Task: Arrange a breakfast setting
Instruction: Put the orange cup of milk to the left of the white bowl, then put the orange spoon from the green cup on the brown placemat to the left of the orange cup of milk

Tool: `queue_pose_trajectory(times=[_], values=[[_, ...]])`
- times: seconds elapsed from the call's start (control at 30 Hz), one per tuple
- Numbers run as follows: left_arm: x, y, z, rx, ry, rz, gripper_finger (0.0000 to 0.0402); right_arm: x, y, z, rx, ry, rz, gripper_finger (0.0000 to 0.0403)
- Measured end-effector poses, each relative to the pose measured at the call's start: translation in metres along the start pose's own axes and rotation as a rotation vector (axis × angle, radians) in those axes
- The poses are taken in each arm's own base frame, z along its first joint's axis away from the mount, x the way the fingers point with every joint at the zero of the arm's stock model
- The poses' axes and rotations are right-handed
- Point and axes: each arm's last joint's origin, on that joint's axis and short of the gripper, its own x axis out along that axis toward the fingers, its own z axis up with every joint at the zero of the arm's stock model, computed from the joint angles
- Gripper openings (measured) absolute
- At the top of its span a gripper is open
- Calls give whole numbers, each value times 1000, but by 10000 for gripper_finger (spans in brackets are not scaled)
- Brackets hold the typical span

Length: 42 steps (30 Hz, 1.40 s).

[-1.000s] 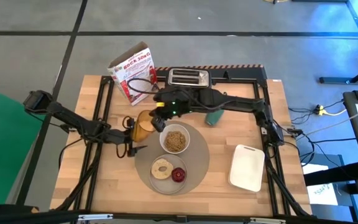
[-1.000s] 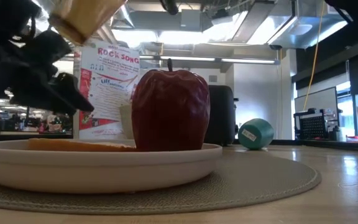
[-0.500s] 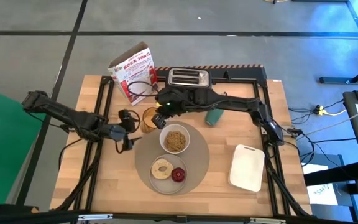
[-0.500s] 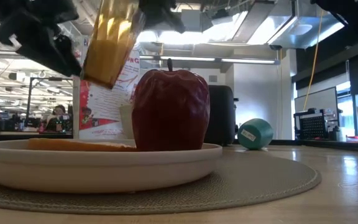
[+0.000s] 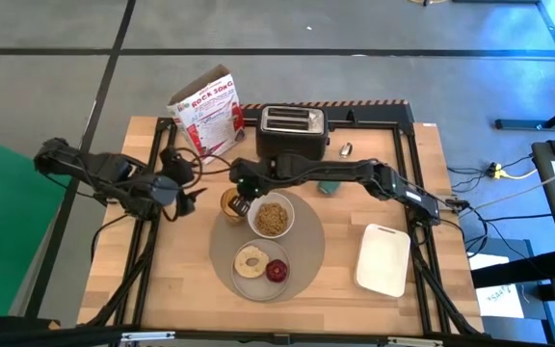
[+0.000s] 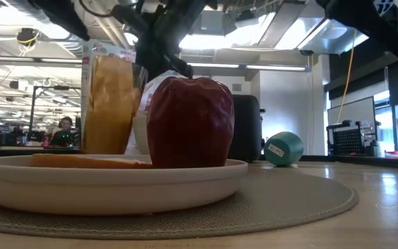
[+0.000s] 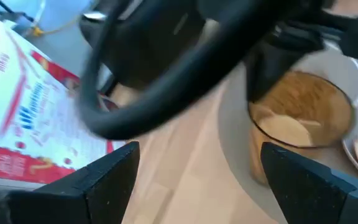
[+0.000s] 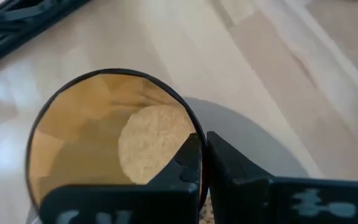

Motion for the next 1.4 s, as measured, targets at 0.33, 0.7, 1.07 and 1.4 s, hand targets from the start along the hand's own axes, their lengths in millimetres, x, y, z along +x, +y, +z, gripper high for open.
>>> queue_pose_trajectory(times=[0.33, 0.7, 1.07, 1.4], values=[[-9, 5, 10, -22, -46, 24, 330, 0, 9, -7, 7, 37, 19, 0], [-18, 11, 15, -40, -63, 6, 330, -1, 10, -7, 15, 55, 57, 22], [-24, 14, 16, -27, -73, -29, 330, -18, 14, 2, 42, -5, 91, 137], [-29, 15, 22, -16, -150, -82, 330, -91, -7, 11, 112, -50, -31, 174]])
